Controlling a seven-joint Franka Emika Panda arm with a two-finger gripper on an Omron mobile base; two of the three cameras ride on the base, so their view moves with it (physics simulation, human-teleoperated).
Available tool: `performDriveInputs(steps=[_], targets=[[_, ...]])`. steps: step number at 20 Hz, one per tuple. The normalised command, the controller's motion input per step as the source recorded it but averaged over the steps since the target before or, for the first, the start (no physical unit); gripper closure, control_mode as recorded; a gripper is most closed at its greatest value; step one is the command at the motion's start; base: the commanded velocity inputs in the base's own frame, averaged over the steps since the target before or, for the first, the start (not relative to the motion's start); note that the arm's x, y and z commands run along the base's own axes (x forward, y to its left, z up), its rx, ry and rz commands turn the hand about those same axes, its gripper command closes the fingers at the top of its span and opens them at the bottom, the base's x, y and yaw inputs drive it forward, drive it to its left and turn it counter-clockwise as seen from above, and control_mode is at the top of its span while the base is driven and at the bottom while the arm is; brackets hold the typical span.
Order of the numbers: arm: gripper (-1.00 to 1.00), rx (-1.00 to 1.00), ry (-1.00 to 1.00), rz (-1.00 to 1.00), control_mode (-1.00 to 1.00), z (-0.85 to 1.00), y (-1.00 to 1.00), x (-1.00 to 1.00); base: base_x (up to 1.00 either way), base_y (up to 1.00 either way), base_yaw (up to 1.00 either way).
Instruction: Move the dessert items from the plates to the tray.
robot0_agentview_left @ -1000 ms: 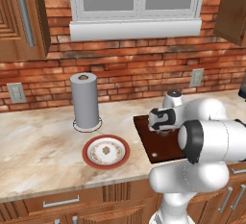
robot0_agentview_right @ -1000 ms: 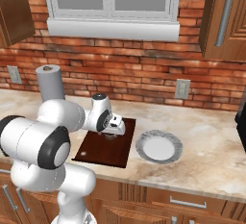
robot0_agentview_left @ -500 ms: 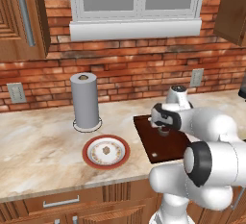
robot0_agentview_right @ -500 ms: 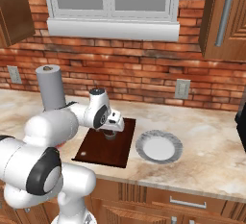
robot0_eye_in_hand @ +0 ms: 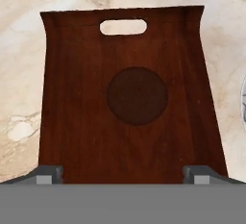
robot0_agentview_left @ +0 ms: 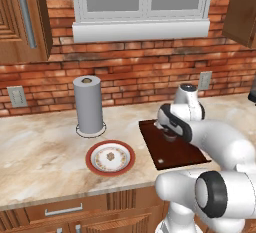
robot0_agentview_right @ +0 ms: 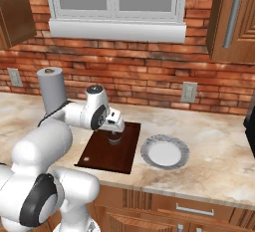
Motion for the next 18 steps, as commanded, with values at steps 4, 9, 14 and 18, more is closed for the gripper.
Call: performDriveInputs(steps=[4,9,14,18], targets=[[-1.0,0.04,-0.01,0.0,-1.0,0.22,0.38,-0.15,0.0,0.0,0.0],[-1.0,0.05,0.0,0.0,-1.0,0.11,0.49,-0.23,0.0,0.0,0.0],[-1.0,0.02,0.0,0.02,-1.0,0.0,0.58,-0.26,0.0,0.0,0.0],[-1.0,0.0,0.02,0.03,-1.0,0.0,0.49,-0.2,0.0,0.0,0.0]])
